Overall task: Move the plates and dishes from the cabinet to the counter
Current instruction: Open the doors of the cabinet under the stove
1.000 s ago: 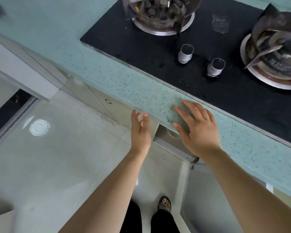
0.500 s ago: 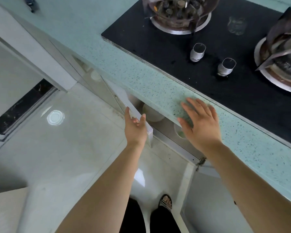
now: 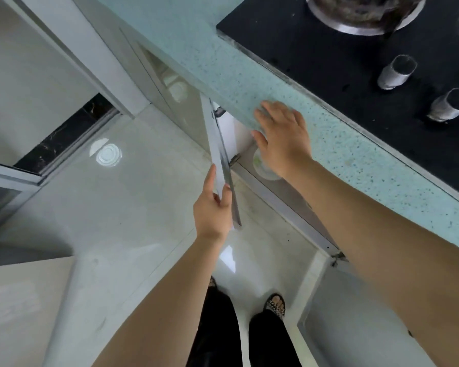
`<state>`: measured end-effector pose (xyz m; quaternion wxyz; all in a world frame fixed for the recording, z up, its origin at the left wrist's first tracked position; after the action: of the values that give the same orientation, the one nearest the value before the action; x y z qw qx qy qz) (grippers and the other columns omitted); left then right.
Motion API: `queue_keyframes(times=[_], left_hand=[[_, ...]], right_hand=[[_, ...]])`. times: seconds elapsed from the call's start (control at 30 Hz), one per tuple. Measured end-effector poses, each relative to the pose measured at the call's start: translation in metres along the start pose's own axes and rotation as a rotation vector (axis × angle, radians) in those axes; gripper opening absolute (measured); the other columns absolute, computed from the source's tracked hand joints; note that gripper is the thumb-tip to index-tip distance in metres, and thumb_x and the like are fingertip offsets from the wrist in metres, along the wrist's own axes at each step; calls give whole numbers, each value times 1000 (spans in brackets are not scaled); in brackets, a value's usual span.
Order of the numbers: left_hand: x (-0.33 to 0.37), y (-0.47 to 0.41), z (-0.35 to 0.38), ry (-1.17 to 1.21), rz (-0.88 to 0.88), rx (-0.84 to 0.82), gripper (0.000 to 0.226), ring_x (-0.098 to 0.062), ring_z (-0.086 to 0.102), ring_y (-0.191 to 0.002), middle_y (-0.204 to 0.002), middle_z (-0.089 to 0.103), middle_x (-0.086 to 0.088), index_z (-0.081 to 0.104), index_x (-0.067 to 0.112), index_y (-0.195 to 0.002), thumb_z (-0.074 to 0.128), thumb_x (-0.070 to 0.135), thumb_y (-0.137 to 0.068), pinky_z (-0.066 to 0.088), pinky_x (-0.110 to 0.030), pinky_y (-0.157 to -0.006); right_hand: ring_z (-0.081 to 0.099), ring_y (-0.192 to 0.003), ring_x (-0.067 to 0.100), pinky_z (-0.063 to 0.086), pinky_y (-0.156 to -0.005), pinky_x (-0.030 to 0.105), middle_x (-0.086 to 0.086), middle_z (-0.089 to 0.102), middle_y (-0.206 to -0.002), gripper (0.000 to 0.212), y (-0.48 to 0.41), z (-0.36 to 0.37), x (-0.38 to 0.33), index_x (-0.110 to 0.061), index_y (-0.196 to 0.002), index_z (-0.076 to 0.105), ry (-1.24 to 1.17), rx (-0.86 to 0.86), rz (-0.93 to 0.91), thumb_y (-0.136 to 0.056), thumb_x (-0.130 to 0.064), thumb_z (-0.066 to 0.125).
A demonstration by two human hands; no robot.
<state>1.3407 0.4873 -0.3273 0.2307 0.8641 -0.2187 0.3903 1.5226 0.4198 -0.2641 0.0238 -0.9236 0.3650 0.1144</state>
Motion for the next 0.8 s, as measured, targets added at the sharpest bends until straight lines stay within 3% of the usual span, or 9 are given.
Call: queue_keyframes(times=[0.23, 0.37, 0.5, 0.63, 0.8], left_hand=[[-22, -20, -42, -174, 54, -32, 49, -12, 41, -51, -53, 36, 6, 34, 39, -140, 45, 31, -93, 36, -22, -55], [-26, -39, -56, -376, 76, -100, 53, -21, 53, -69, -77, 50, 2, 21, 45, -142, 40, 37, -93, 42, -30, -63], [1, -64, -46, -561, 184, -194, 63, -26, 48, -68, -98, 42, -6, 13, 36, -147, 44, 31, -92, 39, -33, -57], [5, -77, -41, -547, 217, -253, 63, -31, 52, -76, -109, 45, -11, 12, 25, -148, 42, 23, -93, 36, -33, -58], [-12, -89, -73, -473, 204, -183, 52, -27, 49, -76, -102, 46, -8, 20, 31, -147, 35, 24, -97, 35, -32, -61]], right_hand=[[18, -141, 24, 10, -115, 40, 0, 26, -153, 43, -18, 3, -9, -20, -142, 30, 32, 20, 10, -99, -26, 30], [15, -143, 23, 7, -116, 38, -1, 22, -154, 44, -18, 1, -11, -22, -144, 28, 38, -8, 35, -99, -26, 29], [19, -142, 22, 7, -116, 36, -1, 27, -153, 44, -17, -1, -10, -22, -143, 32, 27, 7, 58, -99, -26, 31], [21, -141, 21, 6, -114, 31, -4, 30, -152, 42, -16, -1, -8, -23, -140, 36, 3, 19, 86, -99, -27, 35], [26, -139, 21, 7, -114, 31, -4, 36, -149, 40, -16, -3, -6, -23, -137, 42, -15, 59, 103, -98, -28, 40]])
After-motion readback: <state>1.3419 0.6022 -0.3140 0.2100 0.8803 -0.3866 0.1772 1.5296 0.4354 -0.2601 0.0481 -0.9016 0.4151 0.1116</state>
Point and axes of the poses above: each hand's wrist, its own y-axis away from the middle knuckle, its own z-axis out of the palm, x = y × z, the point moved 9 cm from there along -y, towards the middle knuckle
